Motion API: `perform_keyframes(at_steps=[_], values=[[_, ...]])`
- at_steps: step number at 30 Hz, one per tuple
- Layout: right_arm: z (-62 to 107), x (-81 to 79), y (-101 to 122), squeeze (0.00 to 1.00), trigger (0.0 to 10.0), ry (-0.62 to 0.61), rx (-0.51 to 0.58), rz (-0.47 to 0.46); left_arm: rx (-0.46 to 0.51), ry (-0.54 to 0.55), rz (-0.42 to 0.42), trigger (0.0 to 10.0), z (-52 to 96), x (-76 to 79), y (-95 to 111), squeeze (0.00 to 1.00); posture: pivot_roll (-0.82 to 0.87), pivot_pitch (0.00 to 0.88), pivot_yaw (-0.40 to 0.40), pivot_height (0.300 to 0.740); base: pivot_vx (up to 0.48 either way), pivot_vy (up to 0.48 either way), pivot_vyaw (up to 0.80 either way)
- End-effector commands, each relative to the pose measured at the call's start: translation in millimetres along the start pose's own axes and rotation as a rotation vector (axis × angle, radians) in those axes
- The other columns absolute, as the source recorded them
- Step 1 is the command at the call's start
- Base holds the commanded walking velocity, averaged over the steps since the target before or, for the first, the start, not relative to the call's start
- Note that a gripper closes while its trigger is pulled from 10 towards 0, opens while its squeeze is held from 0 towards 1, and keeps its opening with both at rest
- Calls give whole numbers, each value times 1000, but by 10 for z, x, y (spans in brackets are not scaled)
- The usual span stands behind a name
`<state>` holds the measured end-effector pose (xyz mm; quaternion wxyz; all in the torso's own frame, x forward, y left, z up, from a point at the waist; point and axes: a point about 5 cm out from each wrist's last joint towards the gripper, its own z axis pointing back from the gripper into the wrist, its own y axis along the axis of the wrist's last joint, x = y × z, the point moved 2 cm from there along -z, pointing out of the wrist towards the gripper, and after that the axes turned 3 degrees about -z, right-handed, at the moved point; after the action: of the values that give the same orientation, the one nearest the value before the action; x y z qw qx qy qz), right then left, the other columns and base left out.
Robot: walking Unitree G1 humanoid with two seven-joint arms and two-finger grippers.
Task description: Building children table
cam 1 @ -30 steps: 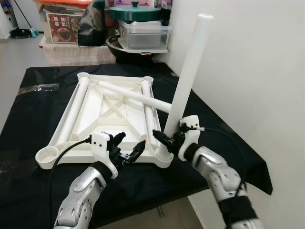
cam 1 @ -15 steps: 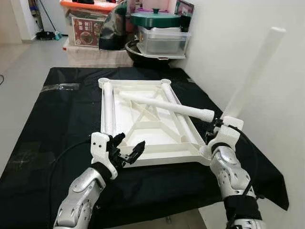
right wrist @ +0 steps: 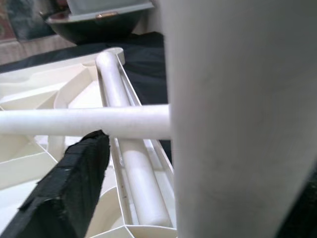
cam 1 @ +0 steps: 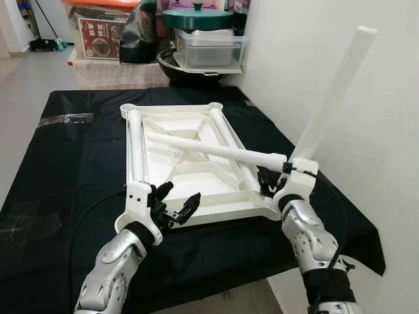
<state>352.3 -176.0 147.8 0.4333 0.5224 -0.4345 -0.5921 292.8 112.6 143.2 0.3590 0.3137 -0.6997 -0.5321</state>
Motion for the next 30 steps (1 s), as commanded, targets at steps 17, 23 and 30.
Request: perform_keyframes(at_steps=[17,23,30], values=[[607,186,-155,1000,10000,202,-86,126,-9,-8,12,10000,20,5,-29,0,7,0,-108,740,0,0,0],[808,-47,-216,1000,10000,420,-131,199,-12,-10,12,10000,23,-1,-35,0,-1,0,-100,740,0,0,0],[807,-338,-203,0,10000,591,-140,252,-13,-9,10,10000,21,-3,-44,0,24,0,-107,740,0,0,0]])
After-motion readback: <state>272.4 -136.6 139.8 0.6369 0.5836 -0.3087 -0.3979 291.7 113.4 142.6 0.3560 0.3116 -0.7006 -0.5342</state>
